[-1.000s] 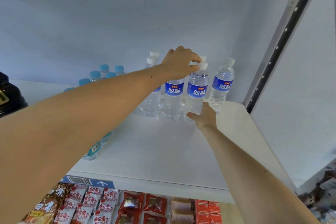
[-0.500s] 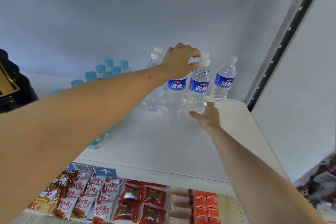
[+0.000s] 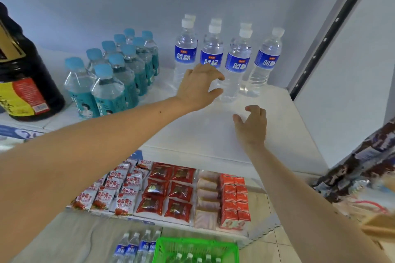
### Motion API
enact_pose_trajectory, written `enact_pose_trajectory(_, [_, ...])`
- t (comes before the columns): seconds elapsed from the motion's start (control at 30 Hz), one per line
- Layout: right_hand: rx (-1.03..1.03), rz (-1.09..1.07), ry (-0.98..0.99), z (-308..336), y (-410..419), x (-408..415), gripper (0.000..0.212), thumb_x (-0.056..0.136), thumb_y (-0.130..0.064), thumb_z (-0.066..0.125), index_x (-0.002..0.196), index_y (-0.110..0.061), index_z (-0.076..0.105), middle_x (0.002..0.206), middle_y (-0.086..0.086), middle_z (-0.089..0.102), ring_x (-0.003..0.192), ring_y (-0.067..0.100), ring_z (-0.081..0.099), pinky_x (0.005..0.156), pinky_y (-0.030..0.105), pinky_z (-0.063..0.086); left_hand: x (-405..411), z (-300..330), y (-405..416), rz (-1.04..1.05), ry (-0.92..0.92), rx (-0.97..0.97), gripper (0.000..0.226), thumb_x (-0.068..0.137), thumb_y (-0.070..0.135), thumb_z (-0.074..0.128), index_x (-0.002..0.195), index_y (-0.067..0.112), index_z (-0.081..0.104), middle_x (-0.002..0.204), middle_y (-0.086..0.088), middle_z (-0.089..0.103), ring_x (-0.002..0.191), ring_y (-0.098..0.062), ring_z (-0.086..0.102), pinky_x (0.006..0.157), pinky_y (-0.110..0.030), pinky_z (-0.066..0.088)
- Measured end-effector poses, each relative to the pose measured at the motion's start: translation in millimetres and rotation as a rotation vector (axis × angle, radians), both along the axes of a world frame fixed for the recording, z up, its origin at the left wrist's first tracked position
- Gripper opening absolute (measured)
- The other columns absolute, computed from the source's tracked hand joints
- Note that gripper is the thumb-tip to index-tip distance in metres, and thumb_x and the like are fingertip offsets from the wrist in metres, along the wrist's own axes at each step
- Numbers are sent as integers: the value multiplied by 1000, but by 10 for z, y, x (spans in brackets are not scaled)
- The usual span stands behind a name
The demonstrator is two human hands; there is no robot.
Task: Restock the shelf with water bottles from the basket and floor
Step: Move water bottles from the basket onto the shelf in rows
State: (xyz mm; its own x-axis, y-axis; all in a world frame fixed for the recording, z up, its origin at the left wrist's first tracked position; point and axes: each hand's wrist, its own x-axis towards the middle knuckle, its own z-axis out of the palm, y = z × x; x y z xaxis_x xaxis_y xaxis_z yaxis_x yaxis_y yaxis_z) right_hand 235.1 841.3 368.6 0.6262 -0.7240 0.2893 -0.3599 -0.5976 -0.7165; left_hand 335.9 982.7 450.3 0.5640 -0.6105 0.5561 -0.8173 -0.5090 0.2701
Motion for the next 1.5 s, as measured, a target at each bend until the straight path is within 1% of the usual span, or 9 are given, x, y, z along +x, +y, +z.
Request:
enact_pose_trajectory(0.2, [-92,-70,-73,-117,358,-387,31,88,-23,62,117,-14,55,129,4,46,118,23,46,91,29,40,-216,-403,318,-93,120,-9,32,85,30,65,116,20,64,121,-3,60,110,-25,55,94,-41,44])
enact_pose_trajectory(0.33, [-212,-119,-233,-230,666,-630,27,88,-21,61,113,-12,57,124,5,50,113,22,48,94,37,45,-455,-659,526,-184,142,-39,32,85,29,63,115,20,64,119,-2,60,109,-23,55,92,-41,44])
enact_pose_trajectory(0.53, [-396,-197,-415,-744,1090,-1077,20,90,-16,60,106,-4,60,118,11,55,111,23,49,96,38,41,-877,-1193,855,-292,64,-166,24,81,20,64,104,14,67,108,-3,63,101,-22,57,81,-38,42])
enact_pose_trajectory(0.7, [-356,-157,-370,-1436,1239,-1423,18,94,-14,58,106,-1,60,117,14,56,111,25,50,98,29,37,-1138,-1764,993,-340,-150,-228,15,82,12,65,96,10,72,116,-10,65,121,-29,49,110,-47,30])
enact_pose_trajectory(0.87, [-229,-109,-249,-2410,1250,-1713,19,92,-12,57,104,2,60,113,16,58,105,30,52,93,33,40,-1308,-2572,1066,-405,-146,-108,17,87,13,62,101,10,71,125,-12,61,123,-31,50,110,-50,29])
enact_pose_trajectory(1.07, [-40,12,-17,-3876,1323,-1995,20,89,-6,59,107,1,58,109,15,56,104,28,50,91,31,40,-1544,-4136,1235,-269,172,73,25,82,19,64,105,11,67,124,-6,60,118,-25,50,101,-42,39])
enact_pose_trajectory(1.27, [294,41,263,-5570,1619,-2175,17,93,-18,57,106,-8,53,98,5,60,88,24,61,71,39,49,-1678,-5894,1529,-153,418,436,41,78,29,70,116,14,63,130,-5,55,118,-30,50,97,-48,44])
enact_pose_trajectory(1.4, [476,67,541,-6657,1892,-2217,20,92,-24,59,107,-11,55,102,6,64,93,27,62,76,38,51,-1698,-6907,1715,-125,411,651,58,81,39,69,130,13,54,142,-7,45,132,-30,40,109,-47,32])
enact_pose_trajectory(1.5, [603,41,733,-7355,2068,-2213,33,92,-27,60,118,-8,52,114,10,63,103,27,62,86,36,52,-1647,-7511,1783,-139,387,740,78,85,47,61,148,16,28,158,-6,18,146,-25,15,118,-44,14])
